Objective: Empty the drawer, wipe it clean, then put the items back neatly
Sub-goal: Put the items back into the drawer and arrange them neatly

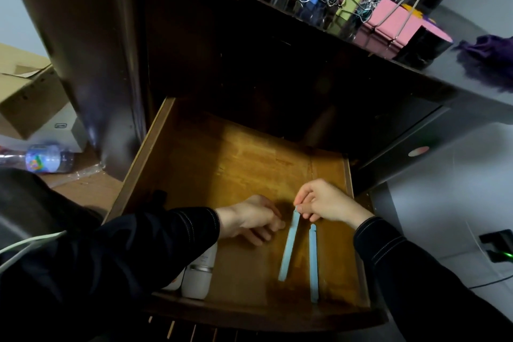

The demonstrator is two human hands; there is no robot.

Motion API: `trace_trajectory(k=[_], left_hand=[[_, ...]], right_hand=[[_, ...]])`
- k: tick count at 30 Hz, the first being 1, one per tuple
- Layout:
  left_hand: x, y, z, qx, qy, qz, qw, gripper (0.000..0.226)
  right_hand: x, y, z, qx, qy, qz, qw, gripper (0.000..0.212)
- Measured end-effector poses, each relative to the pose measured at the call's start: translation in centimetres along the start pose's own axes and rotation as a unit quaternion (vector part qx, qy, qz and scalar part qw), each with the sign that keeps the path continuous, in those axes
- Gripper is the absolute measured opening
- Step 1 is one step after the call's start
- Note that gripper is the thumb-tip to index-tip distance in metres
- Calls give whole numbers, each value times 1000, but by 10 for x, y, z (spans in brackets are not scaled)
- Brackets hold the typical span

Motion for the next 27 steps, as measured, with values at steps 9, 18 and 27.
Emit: trace_trajectory(k=[9, 18, 27], left_hand=[[0, -9, 6, 40, 20, 65, 997, 19], [-1, -8, 9, 33, 9, 44, 998, 20], [2, -8, 5, 28, 12, 31, 999, 19]], right_hand=[[-1, 19, 4, -48, -41, -322, 945, 17], [-4, 18, 6, -73, -81, -348, 931, 17], [-3, 35, -2, -66, -107, -469, 874, 19]])
Point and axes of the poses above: each hand's wrist, its own z-axis towards the middle knuckle, its own y-axis out of the palm, x = y × z, the point moved 7 cm from there along z, towards the middle knuckle, and after that the axes turned 4 degrees about x, right-handed, at the moved point
